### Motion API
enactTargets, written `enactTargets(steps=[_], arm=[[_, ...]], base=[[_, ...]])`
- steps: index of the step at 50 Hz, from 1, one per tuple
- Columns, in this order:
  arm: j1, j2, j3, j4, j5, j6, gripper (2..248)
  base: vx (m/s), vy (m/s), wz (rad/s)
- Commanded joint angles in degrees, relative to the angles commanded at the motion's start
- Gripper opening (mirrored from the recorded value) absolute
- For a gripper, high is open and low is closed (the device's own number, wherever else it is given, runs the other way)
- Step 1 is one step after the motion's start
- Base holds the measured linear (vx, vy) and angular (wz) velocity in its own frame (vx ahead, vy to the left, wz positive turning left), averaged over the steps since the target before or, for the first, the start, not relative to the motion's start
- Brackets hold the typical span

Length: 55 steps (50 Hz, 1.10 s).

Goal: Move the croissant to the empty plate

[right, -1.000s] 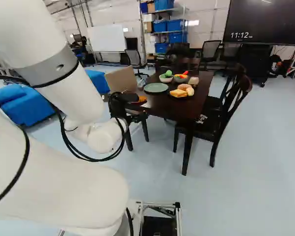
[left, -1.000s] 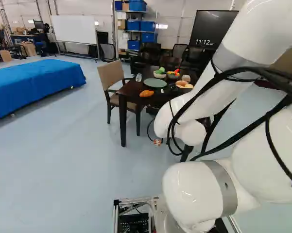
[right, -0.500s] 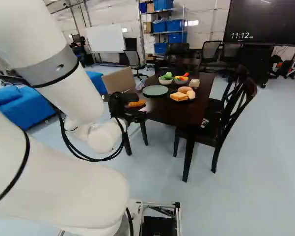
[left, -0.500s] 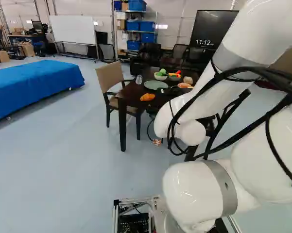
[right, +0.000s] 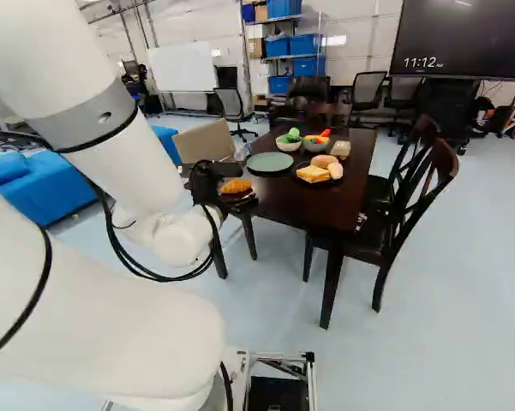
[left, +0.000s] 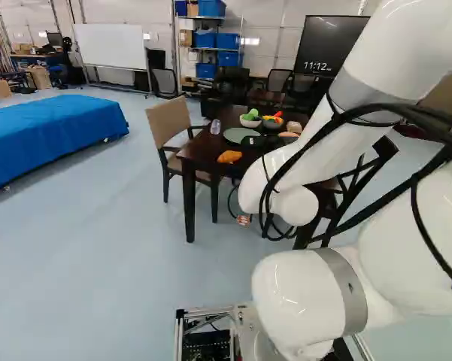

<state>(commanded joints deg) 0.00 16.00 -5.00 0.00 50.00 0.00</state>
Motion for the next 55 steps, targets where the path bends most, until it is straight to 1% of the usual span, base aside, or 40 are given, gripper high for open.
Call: enactTargets(steps=[34, 55], arm=[[0.0, 0.0, 0.0, 0.0, 0.0, 0.0, 247], [0.0, 0.0, 0.0, 0.0, 0.0, 0.0, 247]], base=[[0.102, 0.018, -0.013], [0.002, 0.0, 0.0]])
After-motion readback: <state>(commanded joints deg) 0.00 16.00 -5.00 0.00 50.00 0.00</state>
